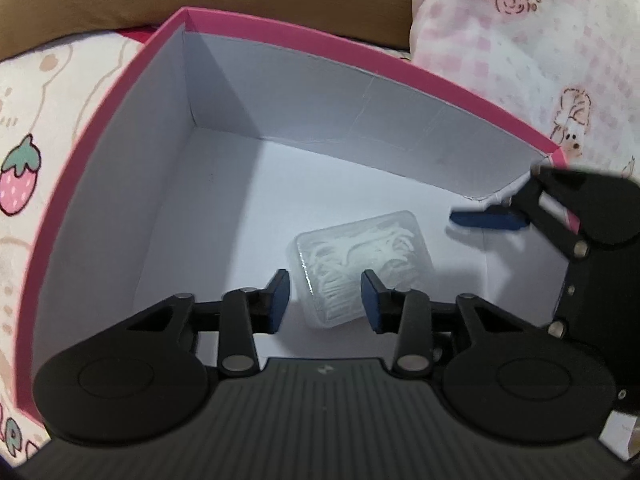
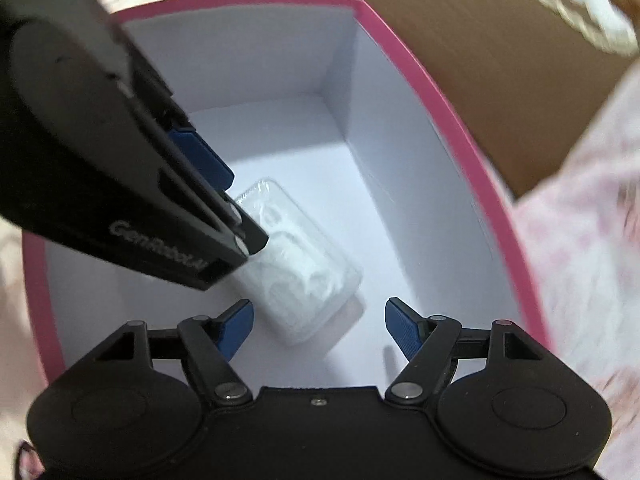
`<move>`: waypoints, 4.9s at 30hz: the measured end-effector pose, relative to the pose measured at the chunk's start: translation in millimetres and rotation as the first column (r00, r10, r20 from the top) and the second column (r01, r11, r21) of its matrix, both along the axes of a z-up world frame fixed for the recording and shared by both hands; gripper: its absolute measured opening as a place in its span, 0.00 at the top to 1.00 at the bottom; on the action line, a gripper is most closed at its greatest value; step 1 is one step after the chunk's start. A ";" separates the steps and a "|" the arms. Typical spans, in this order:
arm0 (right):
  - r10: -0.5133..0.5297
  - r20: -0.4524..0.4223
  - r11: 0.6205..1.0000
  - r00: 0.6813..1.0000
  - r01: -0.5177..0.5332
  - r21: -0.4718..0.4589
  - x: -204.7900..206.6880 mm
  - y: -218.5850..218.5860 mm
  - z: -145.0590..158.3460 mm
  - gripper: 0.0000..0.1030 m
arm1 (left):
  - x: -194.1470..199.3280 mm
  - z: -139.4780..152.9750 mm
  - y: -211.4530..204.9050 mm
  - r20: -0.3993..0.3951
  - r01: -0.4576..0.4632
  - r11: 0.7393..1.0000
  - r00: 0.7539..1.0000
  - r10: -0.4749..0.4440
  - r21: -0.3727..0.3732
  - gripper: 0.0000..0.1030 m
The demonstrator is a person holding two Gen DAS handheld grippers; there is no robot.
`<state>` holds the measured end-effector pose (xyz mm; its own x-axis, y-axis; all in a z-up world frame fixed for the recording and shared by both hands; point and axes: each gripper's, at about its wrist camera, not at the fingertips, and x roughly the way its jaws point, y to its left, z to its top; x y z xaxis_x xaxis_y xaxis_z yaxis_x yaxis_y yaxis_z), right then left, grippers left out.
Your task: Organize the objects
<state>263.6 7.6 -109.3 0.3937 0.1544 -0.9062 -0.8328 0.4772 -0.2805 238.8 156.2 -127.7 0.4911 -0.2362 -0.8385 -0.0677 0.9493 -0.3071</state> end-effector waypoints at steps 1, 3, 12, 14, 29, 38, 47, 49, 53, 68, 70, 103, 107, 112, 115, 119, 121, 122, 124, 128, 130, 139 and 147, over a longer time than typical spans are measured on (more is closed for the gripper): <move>-0.017 -0.005 1.000 1.000 0.017 0.005 -0.7 -1.7 -2.4 0.28 | 0.0 -2.0 2.0 -0.003 -0.007 1.000 1.000 0.007 -0.025 0.68; -0.050 -0.012 0.998 0.999 0.050 0.027 -0.8 -4.5 -4.8 0.39 | 1.1 -5.0 1.7 -0.008 -0.004 0.999 1.000 0.004 -0.038 0.73; -0.152 -0.180 0.968 0.972 0.183 0.173 7.3 -19.1 6.2 0.49 | 0.8 -1.2 2.7 0.022 -0.021 1.000 1.000 0.021 -0.003 0.76; -0.178 -0.170 0.962 0.969 0.208 0.177 8.3 -21.8 6.9 0.48 | 1.3 1.8 5.0 0.029 -0.017 0.999 0.999 0.018 -0.043 0.76; -0.309 -0.169 0.905 0.936 0.344 0.251 6.2 -58.0 33.6 0.47 | 0.2 10.1 5.7 -0.005 -0.008 0.999 1.000 0.008 -0.034 0.71; -0.316 -0.187 0.840 0.930 0.366 0.401 -24.9 -78.9 68.7 0.46 | -30.6 58.4 -12.1 0.038 0.028 1.000 0.999 -0.029 0.010 0.60; -0.294 -0.103 0.820 0.950 0.306 0.484 -68.9 -111.9 111.8 0.39 | -84.3 117.0 -30.9 0.158 0.027 0.997 0.987 -0.039 0.077 0.54; -0.285 -0.092 0.820 0.954 0.292 0.492 -77.1 -118.0 120.9 0.31 | -95.5 127.0 -35.7 0.169 0.033 0.996 0.984 -0.047 0.082 0.52; -0.294 -0.040 0.811 0.955 0.271 0.519 -92.6 -131.5 137.1 0.20 | -113.2 142.1 -45.2 0.173 0.044 0.994 0.983 -0.061 0.103 0.49; -0.312 0.047 0.825 0.949 0.246 0.508 -135.5 -200.4 176.1 0.16 | -158.9 183.2 -101.5 0.133 0.204 0.976 0.968 -0.212 0.072 0.39; -0.317 0.050 0.827 0.947 0.251 0.504 -140.5 -212.6 177.4 0.16 | -159.8 184.7 -110.0 0.120 0.214 0.975 0.968 -0.219 0.052 0.39; -0.282 -0.075 0.845 0.957 0.284 0.453 -174.7 -298.8 101.1 0.17 | -154.2 136.5 -235.5 0.093 0.345 0.927 0.928 -0.360 0.145 0.26; -0.315 -0.073 0.835 0.946 0.313 0.452 -167.9 -299.1 89.2 0.18 | -144.7 114.5 -235.5 0.084 0.327 0.937 0.937 -0.339 0.125 0.27; -0.356 -0.133 0.824 0.925 0.378 0.422 -155.6 -292.3 73.7 0.20 | -133.4 91.6 -235.9 0.103 0.279 0.955 0.952 -0.289 0.103 0.27; -0.354 -0.142 0.825 0.925 0.380 0.418 -155.1 -286.7 66.3 0.20 | -128.7 78.6 -237.1 0.119 0.245 0.962 0.959 -0.259 0.123 0.27; -0.329 -0.098 0.851 0.939 0.340 0.400 -158.9 -277.0 59.5 0.20 | -127.3 67.6 -236.5 0.160 0.219 0.964 0.957 -0.242 0.148 0.27; -0.314 -0.087 0.854 0.945 0.322 0.408 -158.5 -273.5 56.7 0.24 | -129.6 64.4 -235.8 0.191 0.202 0.964 0.953 -0.234 0.172 0.27; -0.315 -0.080 0.853 0.946 0.319 0.414 -157.9 -272.1 55.3 0.24 | -129.8 63.0 -235.6 0.195 0.201 0.963 0.952 -0.235 0.178 0.27; -0.327 -0.058 0.843 0.943 0.318 0.434 -155.2 -268.7 51.9 0.24 | -129.6 58.9 -234.4 0.199 0.207 0.965 0.951 -0.237 0.162 0.28; -0.336 0.029 0.837 0.942 0.284 0.469 -154.0 -265.0 47.7 0.24 | -127.4 50.8 -231.7 0.207 0.210 0.971 0.951 -0.229 0.113 0.28; -0.332 0.059 0.835 0.941 0.264 0.483 -155.3 -266.0 42.8 0.24 | -123.6 45.3 -229.6 0.203 0.208 0.975 0.954 -0.220 0.080 0.28; -0.318 0.021 0.850 0.948 0.276 0.448 -140.5 -255.2 6.2 0.32 | -124.9 21.1 -226.1 0.236 0.169 0.986 0.957 -0.167 0.010 0.33; -0.441 -0.036 0.745 0.897 0.388 0.542 -145.0 -253.5 -16.7 0.32 | -121.1 -2.1 -227.8 0.229 0.150 0.989 0.962 -0.150 0.018 0.46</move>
